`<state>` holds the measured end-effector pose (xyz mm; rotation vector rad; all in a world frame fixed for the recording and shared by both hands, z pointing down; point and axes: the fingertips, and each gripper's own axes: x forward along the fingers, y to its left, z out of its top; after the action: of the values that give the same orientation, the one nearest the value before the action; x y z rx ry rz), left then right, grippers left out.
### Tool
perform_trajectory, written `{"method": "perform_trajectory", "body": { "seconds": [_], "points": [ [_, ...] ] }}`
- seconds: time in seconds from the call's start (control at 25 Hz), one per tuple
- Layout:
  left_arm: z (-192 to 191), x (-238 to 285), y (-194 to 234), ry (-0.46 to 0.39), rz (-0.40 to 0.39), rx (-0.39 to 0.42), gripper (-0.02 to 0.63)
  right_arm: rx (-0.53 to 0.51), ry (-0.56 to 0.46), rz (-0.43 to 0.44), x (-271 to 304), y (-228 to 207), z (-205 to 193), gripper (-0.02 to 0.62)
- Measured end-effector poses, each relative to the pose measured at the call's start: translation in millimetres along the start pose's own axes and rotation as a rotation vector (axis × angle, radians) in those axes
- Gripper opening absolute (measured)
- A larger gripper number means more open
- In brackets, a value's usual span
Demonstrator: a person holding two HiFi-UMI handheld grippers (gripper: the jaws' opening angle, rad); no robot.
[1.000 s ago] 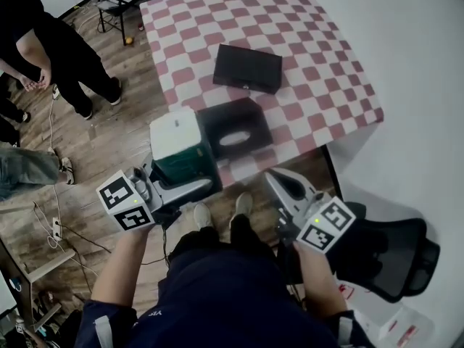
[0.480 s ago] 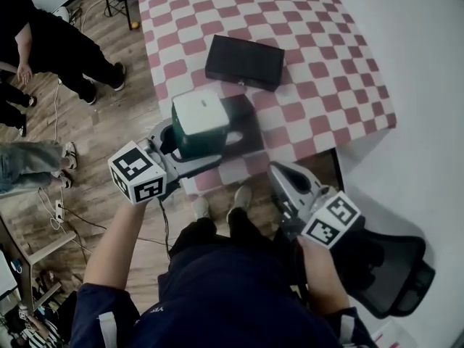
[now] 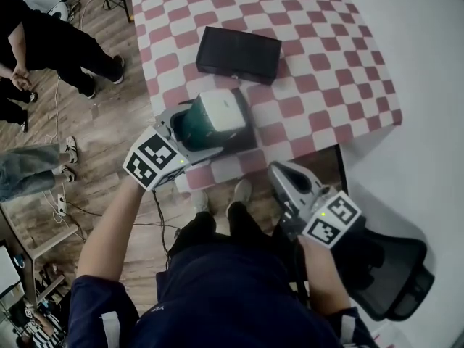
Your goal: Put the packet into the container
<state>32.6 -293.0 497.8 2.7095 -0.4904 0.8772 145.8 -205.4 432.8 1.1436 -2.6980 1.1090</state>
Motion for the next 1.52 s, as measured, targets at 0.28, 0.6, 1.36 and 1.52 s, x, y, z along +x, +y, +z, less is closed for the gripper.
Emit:
{"method": "perform_trajectory", "body": {
  "seconds": [0.28,0.6,1.36,1.52],
  "points": [
    [-34,25,2,0.247,0.028,0.108,0.466,0.021,0.018,0.001,-1,-11,-11,0.017],
    [-62,43,-1,0.459,0.027,0.191,0.466,0.045,0.043,0.006,-3,-15,-22,0.017],
    [-85,64,0,0.784,0.019,0.324,0.466,0.076,0.088,0.002,-7,-31,-40,0.017],
    [-86,63,-2,0.828,0.001,0.344,0.466,0.083,0.090,0.004,-7,-31,-41,0.017]
  ]
}}
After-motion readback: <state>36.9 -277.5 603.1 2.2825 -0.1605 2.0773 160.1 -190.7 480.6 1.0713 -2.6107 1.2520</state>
